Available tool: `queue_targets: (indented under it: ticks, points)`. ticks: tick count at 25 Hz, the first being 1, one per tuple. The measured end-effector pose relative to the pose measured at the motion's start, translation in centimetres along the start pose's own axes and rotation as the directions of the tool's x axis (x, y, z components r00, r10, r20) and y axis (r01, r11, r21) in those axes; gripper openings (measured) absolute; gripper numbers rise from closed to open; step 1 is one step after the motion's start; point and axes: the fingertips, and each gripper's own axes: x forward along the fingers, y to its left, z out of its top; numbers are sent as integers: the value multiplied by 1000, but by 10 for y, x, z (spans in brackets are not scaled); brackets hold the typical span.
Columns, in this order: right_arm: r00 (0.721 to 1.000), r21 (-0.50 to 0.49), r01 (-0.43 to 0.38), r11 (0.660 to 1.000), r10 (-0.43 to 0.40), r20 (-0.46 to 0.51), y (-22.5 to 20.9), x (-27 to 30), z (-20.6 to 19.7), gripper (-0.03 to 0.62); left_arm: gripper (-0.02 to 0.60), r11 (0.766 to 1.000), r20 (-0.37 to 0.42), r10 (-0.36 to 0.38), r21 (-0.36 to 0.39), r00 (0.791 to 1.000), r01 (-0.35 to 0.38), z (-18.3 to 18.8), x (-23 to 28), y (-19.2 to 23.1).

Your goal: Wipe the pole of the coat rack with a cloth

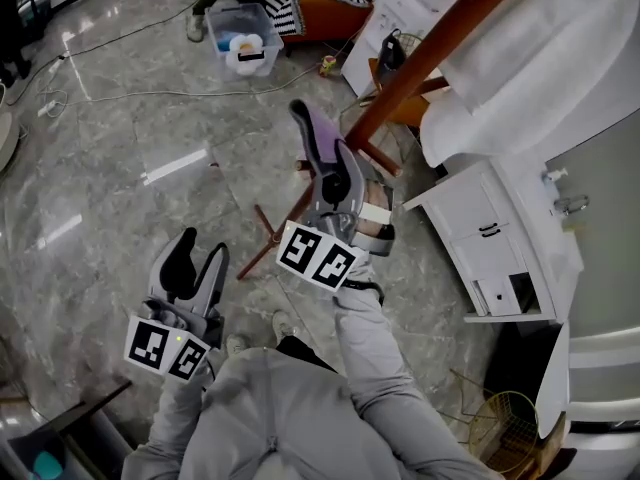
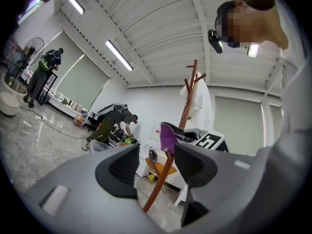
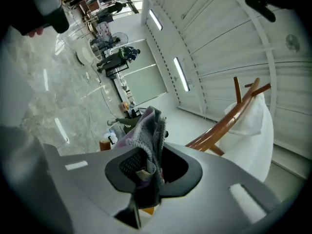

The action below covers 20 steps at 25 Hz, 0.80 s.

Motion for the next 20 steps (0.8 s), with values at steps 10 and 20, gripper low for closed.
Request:
queue_targets:
  ticks: [10, 20]
  points:
    - [990, 29, -83, 996, 86, -114, 31, -1, -48, 52, 242, 1000, -19, -18, -8, 1000, 18, -6, 5, 2]
    - [977, 61, -178, 982, 183, -110, 56, -14, -63, 52, 242, 1000, -35, -31, -8, 999, 30, -11, 9, -5]
